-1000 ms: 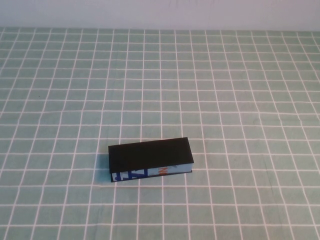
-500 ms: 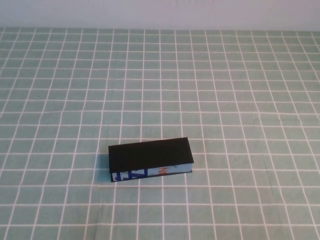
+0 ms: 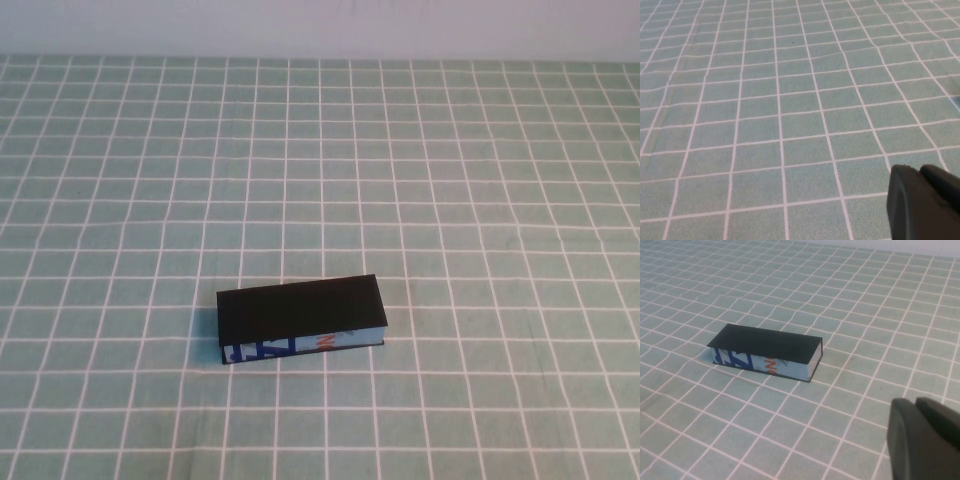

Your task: Return glasses to glasses case

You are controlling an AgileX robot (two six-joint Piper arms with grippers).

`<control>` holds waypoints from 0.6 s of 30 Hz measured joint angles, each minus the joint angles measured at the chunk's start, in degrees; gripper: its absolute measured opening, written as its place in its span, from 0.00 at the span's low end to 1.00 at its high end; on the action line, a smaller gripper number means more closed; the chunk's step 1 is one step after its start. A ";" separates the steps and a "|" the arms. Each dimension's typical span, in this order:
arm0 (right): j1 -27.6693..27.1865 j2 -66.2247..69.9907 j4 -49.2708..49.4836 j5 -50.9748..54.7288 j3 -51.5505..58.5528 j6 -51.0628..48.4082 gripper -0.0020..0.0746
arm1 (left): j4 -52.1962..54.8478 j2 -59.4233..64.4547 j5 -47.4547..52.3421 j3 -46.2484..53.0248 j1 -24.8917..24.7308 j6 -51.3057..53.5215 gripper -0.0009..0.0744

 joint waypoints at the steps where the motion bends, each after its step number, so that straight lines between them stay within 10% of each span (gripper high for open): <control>1: 0.00 0.00 0.00 0.00 0.00 0.00 0.01 | 0.00 0.00 0.10 0.00 0.00 0.00 0.01; 18: -2.84 -0.13 -1.70 0.00 0.09 -1.33 0.01 | 0.00 0.00 0.08 0.00 0.00 0.00 0.01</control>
